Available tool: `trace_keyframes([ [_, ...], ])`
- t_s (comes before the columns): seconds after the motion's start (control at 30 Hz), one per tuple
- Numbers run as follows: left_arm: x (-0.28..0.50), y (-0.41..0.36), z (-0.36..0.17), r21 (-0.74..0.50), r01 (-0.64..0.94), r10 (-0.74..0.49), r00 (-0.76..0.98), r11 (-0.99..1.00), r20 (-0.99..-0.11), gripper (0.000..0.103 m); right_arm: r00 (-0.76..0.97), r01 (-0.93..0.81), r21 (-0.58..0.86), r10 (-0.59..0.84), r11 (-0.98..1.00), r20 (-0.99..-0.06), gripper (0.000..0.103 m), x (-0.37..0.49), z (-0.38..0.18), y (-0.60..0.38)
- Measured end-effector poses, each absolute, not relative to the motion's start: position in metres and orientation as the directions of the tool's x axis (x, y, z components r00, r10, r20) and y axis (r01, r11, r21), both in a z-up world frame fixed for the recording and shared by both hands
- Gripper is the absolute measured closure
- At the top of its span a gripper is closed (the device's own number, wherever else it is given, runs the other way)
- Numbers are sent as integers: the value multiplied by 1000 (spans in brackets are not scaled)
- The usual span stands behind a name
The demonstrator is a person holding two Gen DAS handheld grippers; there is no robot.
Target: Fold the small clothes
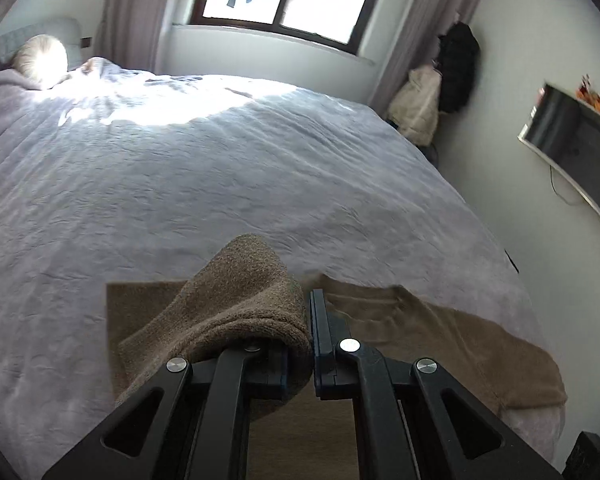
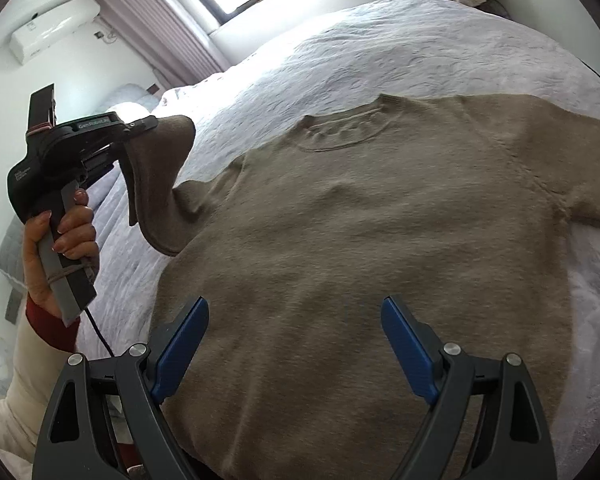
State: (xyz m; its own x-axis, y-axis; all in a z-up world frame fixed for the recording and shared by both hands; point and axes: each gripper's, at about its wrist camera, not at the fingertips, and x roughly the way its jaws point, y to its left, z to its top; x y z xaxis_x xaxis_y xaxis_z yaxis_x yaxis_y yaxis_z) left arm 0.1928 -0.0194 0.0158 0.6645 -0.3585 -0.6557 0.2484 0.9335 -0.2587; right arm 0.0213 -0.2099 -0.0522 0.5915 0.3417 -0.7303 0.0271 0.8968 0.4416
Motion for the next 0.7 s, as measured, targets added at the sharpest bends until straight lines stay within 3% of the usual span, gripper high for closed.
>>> trace_keyframes([
  [0.23, 187, -127, -72, -101, 354, -287, 523, 930, -803, 94, 600, 161, 469, 291, 868, -745, 13, 5, -68, -273],
  [0.37, 174, -134, -85, -11, 386, -231, 529, 922, -817, 92, 596, 193, 470, 277, 861, -753, 13, 4, -74, -290],
  [0.4, 170, -131, -81, -15, 395, -241, 530, 919, -813, 74, 595, 193, 463, 272, 865, -756, 13, 4, -74, -293],
  [0.43, 166, -125, -75, -38, 404, -267, 528, 914, -806, 41, 594, 191, 454, 265, 870, -760, 13, 7, -73, -293],
  [0.5, 150, -102, -54, -77, 401, -319, 582, 913, -748, 14, 595, 181, 421, 242, 889, -767, 13, 14, -68, -291],
  [0.6, 135, -70, -26, -69, 386, -324, 652, 920, -685, 14, 599, 131, 344, 203, 930, -775, 13, 32, -57, -277],
  [0.7, 134, -26, -15, -21, 254, -207, 734, 967, -647, 14, 609, 17, 198, 147, 980, -780, 13, 56, -41, -242],
])
